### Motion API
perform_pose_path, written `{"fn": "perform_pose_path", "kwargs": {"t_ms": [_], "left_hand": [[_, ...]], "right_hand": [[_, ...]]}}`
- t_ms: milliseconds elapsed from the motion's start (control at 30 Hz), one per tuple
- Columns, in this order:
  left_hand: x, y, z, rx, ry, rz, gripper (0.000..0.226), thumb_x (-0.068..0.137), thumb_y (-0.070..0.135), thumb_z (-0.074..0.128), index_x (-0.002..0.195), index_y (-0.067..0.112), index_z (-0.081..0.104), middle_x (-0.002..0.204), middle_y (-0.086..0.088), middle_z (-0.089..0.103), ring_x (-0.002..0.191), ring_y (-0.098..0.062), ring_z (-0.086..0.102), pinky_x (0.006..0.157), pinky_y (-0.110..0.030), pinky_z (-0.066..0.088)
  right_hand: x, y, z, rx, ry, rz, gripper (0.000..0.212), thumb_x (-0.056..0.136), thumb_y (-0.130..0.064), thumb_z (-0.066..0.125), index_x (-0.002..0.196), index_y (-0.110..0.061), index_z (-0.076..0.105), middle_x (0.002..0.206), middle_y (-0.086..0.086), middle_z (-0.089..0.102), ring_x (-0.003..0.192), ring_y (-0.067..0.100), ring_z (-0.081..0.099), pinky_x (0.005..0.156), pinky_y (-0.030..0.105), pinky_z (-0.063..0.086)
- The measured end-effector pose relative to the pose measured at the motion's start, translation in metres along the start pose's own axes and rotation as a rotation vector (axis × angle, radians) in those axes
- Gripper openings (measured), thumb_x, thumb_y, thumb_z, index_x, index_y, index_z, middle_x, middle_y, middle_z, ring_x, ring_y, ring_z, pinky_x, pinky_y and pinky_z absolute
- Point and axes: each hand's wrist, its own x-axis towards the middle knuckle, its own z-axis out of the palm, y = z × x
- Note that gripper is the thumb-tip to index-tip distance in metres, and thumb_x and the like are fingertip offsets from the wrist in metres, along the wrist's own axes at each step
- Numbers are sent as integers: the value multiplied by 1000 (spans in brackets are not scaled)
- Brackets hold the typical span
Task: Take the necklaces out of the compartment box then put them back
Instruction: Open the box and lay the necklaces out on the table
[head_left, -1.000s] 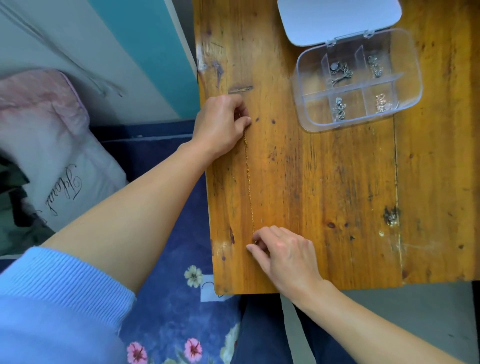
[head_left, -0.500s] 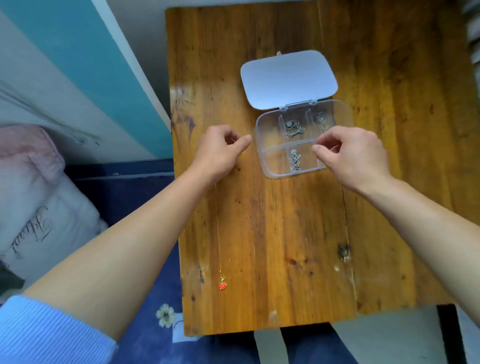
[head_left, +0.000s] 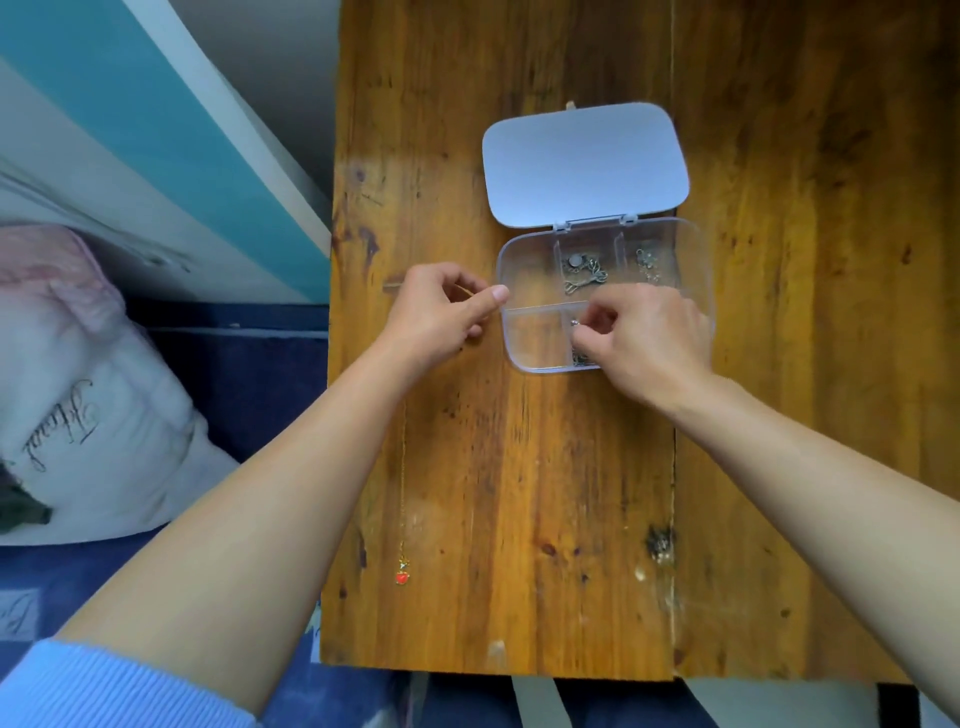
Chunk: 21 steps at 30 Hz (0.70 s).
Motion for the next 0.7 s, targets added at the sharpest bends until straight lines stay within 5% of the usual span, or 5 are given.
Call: {"fn": "perform_pose_path", "kwargs": {"t_ms": [133, 267, 400, 533, 700], "left_hand": [[-4, 2, 4, -18, 41, -12, 26, 84, 32, 72, 91, 8, 67, 82, -12, 70, 67, -18, 61, 56, -26, 48], [-8, 7, 7, 60, 162, 21, 26, 79, 30, 77, 95, 11, 67, 90, -7, 67, 80, -18, 60, 70, -32, 52], [-26, 25, 25, 399, 372, 344, 20, 82, 19, 70, 101, 15, 67, 103, -6, 63, 98, -22, 59, 84, -36, 50], [-40, 39, 67, 569, 109, 586, 14, 86, 16, 64, 97, 13, 71, 97, -8, 63, 96, -29, 57, 81, -40, 46], [-37, 40, 106, 769, -106, 677, 31, 89, 31, 61, 119, 21, 64, 111, -5, 60, 107, -27, 52, 83, -37, 39]], "right_hand": [[-13, 19, -23, 529, 105, 30, 8, 70, -13, 72, 69, -18, 67, 63, -6, 65, 57, 6, 57, 55, 20, 47], [-33, 42, -38, 900, 40, 262, 18, 78, 2, 71, 93, -9, 70, 66, 7, 68, 56, 10, 65, 44, 16, 43], [-51, 64, -42, 1078, -10, 534, 7, 82, -8, 73, 88, -9, 72, 76, 5, 74, 66, 13, 71, 43, 16, 42], [-66, 75, -39, 1218, 23, 712, 7, 80, -10, 74, 81, -16, 69, 79, 1, 72, 71, 13, 68, 43, 17, 40], [-74, 82, -43, 1398, 42, 800, 7, 81, -10, 71, 84, -16, 67, 70, -5, 68, 61, 7, 61, 41, 17, 37]]}}
